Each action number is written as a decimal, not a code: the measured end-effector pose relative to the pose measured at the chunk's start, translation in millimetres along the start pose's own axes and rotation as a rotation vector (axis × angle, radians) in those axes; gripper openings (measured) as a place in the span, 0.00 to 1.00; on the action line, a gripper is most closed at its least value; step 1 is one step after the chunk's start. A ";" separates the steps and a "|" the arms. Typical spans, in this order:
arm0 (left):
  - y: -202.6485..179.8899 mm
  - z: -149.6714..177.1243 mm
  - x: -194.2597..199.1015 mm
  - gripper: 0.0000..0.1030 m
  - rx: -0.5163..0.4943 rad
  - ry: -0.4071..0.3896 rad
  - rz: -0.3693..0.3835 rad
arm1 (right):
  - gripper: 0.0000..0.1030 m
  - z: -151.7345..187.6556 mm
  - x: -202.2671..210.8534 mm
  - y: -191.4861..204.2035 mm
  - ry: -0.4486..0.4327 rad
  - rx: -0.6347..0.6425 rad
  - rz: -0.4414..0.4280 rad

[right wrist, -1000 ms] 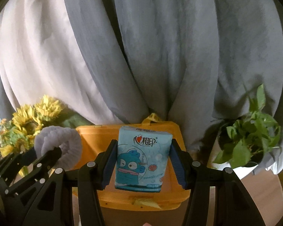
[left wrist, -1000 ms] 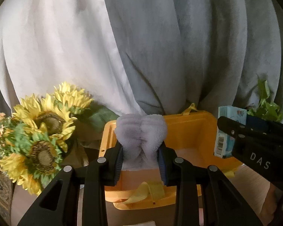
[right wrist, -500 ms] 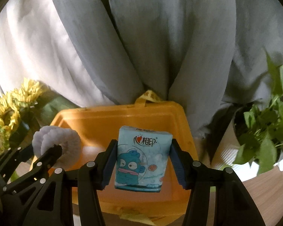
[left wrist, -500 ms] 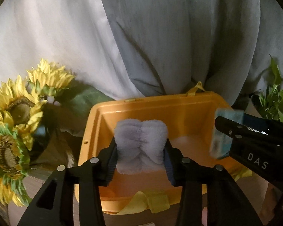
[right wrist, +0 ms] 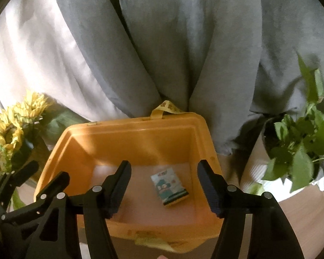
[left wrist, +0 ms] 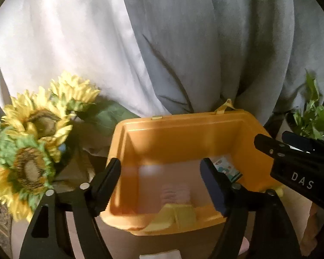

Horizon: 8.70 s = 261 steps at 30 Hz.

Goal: Organize soft objects

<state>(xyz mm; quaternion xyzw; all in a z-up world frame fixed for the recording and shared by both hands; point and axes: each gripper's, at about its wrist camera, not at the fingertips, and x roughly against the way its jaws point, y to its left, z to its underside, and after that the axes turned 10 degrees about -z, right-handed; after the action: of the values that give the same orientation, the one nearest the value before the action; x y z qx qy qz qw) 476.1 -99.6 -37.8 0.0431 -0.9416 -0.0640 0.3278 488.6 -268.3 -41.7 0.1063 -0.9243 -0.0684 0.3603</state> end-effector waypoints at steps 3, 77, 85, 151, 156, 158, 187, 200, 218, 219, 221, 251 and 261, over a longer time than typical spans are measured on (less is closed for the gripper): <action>6.4 3.5 19.4 0.75 0.010 -0.016 0.010 | 0.63 2.0 17.8 2.5 -0.022 -0.001 -0.003; -55.7 211.1 160.4 0.77 0.030 0.261 -0.126 | 0.67 196.5 126.4 -33.2 0.117 0.121 -0.158; -62.9 224.5 134.2 0.77 0.034 0.347 -0.107 | 0.67 209.3 101.9 -42.3 0.194 0.100 -0.156; -42.8 209.7 150.1 0.55 0.086 0.175 -0.054 | 0.30 210.2 124.0 -16.7 0.063 0.164 -0.189; -34.1 197.1 166.7 0.55 0.075 0.109 -0.047 | 0.30 200.8 143.8 -6.4 0.018 0.168 -0.184; -29.6 191.8 171.8 0.55 0.073 0.086 -0.044 | 0.30 197.5 150.6 -3.7 -0.001 0.168 -0.180; 27.6 105.2 195.9 0.55 0.016 -0.193 0.058 | 0.31 133.3 211.4 63.7 -0.265 0.136 -0.068; 38.9 64.7 189.0 0.55 -0.012 -0.275 0.085 | 0.31 97.0 206.7 75.9 -0.325 0.125 -0.056; 38.0 20.1 145.6 0.55 -0.007 -0.309 0.092 | 0.31 53.3 171.2 74.6 -0.349 0.129 -0.064; 36.9 17.5 142.1 0.55 -0.008 -0.309 0.094 | 0.31 50.8 168.4 73.6 -0.348 0.130 -0.066; 34.0 12.5 135.7 0.55 -0.010 -0.307 0.088 | 0.31 46.7 163.1 71.0 -0.347 0.132 -0.066; 0.1 -26.7 -10.5 0.55 -0.040 -0.170 0.087 | 0.31 -2.8 17.2 20.1 -0.153 0.078 -0.055; -20.9 -16.2 -55.7 0.55 -0.103 -0.038 0.116 | 0.31 5.4 -19.6 10.3 -0.064 0.048 -0.049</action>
<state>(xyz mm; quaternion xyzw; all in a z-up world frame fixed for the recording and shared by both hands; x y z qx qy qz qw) 530.6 -114.8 -62.4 -0.0295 -0.9440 -0.0941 0.3150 497.5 -253.2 -56.4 0.1354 -0.9338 -0.0583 0.3261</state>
